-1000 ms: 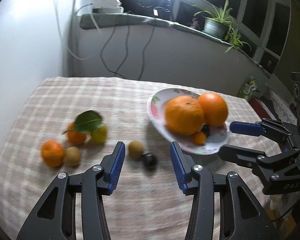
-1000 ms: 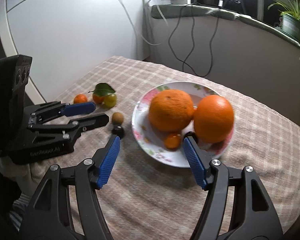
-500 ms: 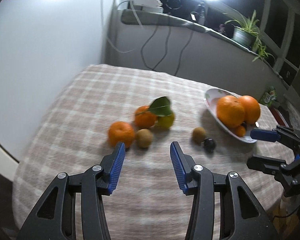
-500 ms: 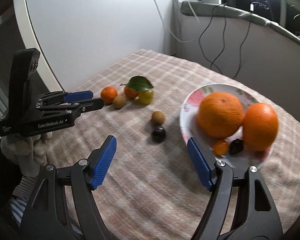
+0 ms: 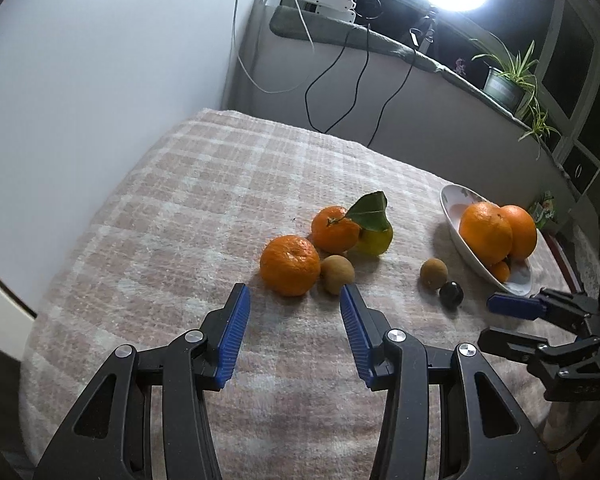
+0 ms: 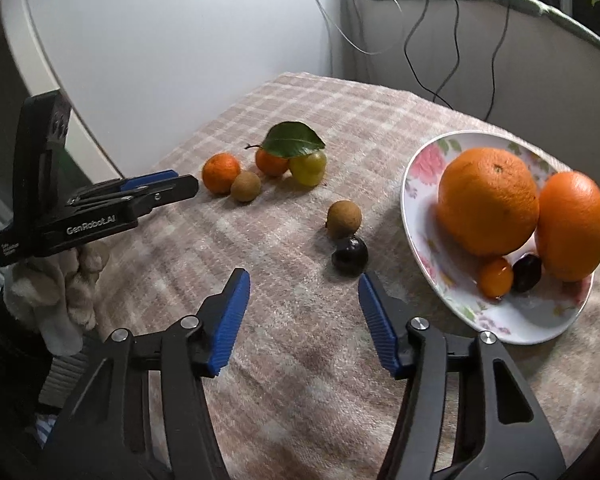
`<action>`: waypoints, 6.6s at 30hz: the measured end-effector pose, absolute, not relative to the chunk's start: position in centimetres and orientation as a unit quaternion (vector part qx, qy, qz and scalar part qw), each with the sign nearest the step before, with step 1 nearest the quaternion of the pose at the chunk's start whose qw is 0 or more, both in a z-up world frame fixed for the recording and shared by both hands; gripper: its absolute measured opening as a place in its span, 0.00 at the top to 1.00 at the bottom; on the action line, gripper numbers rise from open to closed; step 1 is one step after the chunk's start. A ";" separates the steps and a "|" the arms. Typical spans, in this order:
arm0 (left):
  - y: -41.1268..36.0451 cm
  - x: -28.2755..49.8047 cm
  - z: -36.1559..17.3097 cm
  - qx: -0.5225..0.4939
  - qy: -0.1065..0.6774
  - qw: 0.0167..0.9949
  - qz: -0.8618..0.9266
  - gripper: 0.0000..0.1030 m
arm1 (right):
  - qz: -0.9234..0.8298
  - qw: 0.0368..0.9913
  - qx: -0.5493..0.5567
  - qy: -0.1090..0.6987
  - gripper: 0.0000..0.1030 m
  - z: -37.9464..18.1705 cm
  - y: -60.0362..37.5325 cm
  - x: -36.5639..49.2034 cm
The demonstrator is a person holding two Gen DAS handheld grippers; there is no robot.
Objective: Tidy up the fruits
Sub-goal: 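Move both grippers back over the loose fruits on the tablecloth, then close the left gripper on another mandarin while the right gripper closes on a dark plum, then carry the mandarin with the left gripper and the plum with the right gripper onto the plate, then open both grippers on the plate and withdraw them, then move both grippers toward the small brown round fruits on the tablecloth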
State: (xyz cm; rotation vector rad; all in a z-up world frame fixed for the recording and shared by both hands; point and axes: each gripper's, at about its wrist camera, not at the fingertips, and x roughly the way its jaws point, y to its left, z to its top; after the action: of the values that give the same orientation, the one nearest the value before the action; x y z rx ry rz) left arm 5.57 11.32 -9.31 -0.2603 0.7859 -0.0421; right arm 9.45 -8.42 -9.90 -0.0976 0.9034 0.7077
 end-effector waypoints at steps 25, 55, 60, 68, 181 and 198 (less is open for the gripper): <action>12.0 7.9 -10.4 -0.134 0.389 0.910 -0.042 0.56 | 0.245 0.864 -0.046 0.438 0.58 -11.3 -6.6 11.6; 12.1 9.1 -10.8 -0.142 0.393 0.908 -0.037 0.64 | 0.248 0.859 -0.042 0.446 0.77 -11.9 -6.7 12.3; 12.1 8.7 -10.3 -0.142 0.387 0.910 -0.033 0.64 | 0.258 0.860 -0.034 0.440 0.77 -11.2 -6.9 11.8; 11.2 7.8 -8.6 -0.135 0.371 0.918 -0.041 0.64 | 0.270 0.865 -0.014 0.422 0.77 -9.4 -8.8 10.4; -0.3 7.3 -6.5 -0.058 0.362 0.924 -0.106 0.32 | 0.231 0.902 0.016 0.363 0.18 -5.4 -19.5 9.2; 6.9 5.3 -8.2 -0.084 0.373 0.923 -0.053 0.32 | 0.317 0.879 -0.033 0.355 0.19 -6.1 -11.7 6.9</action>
State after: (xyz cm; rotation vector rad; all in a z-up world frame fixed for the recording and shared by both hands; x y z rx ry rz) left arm 5.27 6.91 -8.21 -0.1722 0.7657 -0.1080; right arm 6.94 -11.66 -6.13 -0.0679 0.7410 0.6600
